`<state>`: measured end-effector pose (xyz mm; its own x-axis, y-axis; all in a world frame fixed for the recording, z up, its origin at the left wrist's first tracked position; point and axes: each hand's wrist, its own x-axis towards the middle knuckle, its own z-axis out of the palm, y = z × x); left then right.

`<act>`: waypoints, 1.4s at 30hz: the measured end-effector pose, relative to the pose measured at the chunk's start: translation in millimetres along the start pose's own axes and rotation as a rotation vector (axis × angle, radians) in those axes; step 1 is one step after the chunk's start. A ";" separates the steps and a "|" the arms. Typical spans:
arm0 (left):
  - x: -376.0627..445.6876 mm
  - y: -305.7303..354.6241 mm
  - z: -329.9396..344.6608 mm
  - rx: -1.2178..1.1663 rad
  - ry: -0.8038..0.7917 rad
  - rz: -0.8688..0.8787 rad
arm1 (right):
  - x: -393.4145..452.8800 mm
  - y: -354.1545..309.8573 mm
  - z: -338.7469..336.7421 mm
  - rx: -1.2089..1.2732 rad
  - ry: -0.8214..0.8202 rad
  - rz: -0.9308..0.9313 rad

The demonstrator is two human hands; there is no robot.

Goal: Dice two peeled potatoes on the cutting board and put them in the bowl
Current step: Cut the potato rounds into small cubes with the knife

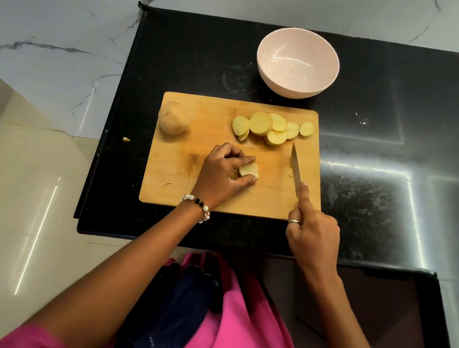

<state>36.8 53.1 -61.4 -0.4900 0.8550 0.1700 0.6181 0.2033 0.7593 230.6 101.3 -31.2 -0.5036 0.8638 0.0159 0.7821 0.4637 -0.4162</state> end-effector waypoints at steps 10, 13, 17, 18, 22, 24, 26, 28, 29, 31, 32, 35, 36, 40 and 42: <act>0.1 -5.2 -6.5 -0.063 -0.009 -0.015 | -22.5 -35.0 8.7 0.007 -0.099 -0.131; -1.4 -6.0 -3.8 -0.040 0.007 0.004 | -27.1 -37.0 15.1 -0.044 -0.104 -0.140; -2.0 -5.4 -1.3 -0.016 0.020 0.013 | -28.5 -43.3 15.4 -0.146 -0.144 -0.123; -2.0 -5.4 -0.9 -0.014 0.018 0.014 | -27.1 -46.3 15.5 -0.184 -0.153 -0.129; -1.6 -4.9 0.5 -0.002 0.019 0.015 | -20.5 -57.1 25.1 -0.243 -0.126 -0.128; -2.8 -3.5 1.9 0.017 0.024 0.015 | -24.0 -60.4 25.3 -0.257 -0.150 -0.105; -4.0 -1.8 2.8 0.024 0.030 0.016 | -32.9 -59.4 22.3 -0.264 -0.169 -0.099; -4.3 -1.0 2.1 0.020 0.034 0.012 | -40.2 -55.2 20.6 -0.263 -0.169 -0.095; -4.2 -0.8 1.6 0.016 0.035 0.010 | -40.7 -53.0 20.5 -0.262 -0.160 -0.097; -4.2 0.2 0.9 0.015 0.034 0.003 | -36.0 -50.7 19.7 -0.259 -0.134 -0.104; -4.5 0.9 0.5 0.016 0.035 0.000 | -32.2 -49.5 19.3 -0.261 -0.126 -0.101; -5.9 1.8 -0.2 0.006 0.046 -0.004 | -20.7 -42.2 15.8 -0.241 -0.092 -0.088; -6.1 2.2 -0.2 0.007 0.047 -0.004 | -18.0 -38.6 14.0 -0.223 -0.073 -0.082; -5.8 1.6 -1.4 0.008 0.047 -0.009 | -16.2 -29.5 8.6 -0.125 -0.048 -0.044; -6.6 1.9 -1.8 0.020 0.040 -0.009 | -19.9 -31.9 9.7 -0.081 -0.041 -0.064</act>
<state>40.1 47.0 -60.0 -0.5199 0.8331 0.1886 0.6253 0.2207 0.7486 212.2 67.4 -27.1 -0.5670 0.8237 0.0022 0.7740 0.5338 -0.3406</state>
